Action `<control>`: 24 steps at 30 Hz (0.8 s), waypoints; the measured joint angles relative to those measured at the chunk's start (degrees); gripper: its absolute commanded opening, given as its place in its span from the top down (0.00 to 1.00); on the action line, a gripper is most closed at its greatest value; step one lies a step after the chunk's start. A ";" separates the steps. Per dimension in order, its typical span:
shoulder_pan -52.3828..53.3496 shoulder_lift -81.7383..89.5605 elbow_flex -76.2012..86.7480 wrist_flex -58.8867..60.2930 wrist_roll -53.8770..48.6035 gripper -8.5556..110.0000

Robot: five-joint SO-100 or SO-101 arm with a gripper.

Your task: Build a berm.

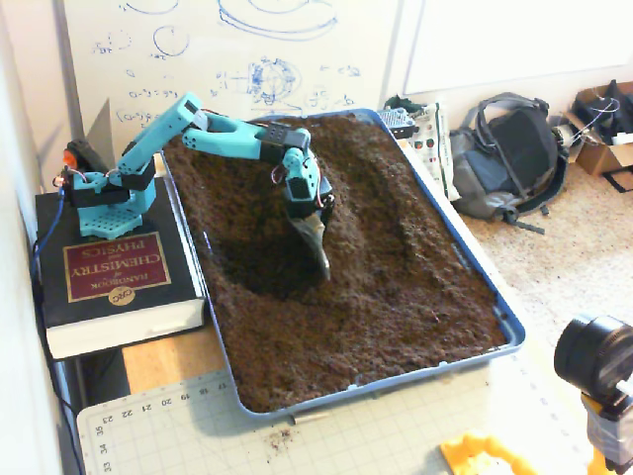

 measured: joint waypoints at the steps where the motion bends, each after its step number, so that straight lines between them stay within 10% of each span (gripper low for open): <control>1: -0.09 0.00 -0.70 0.00 0.00 0.93; 24: -8.35 13.62 0.62 0.09 11.69 0.93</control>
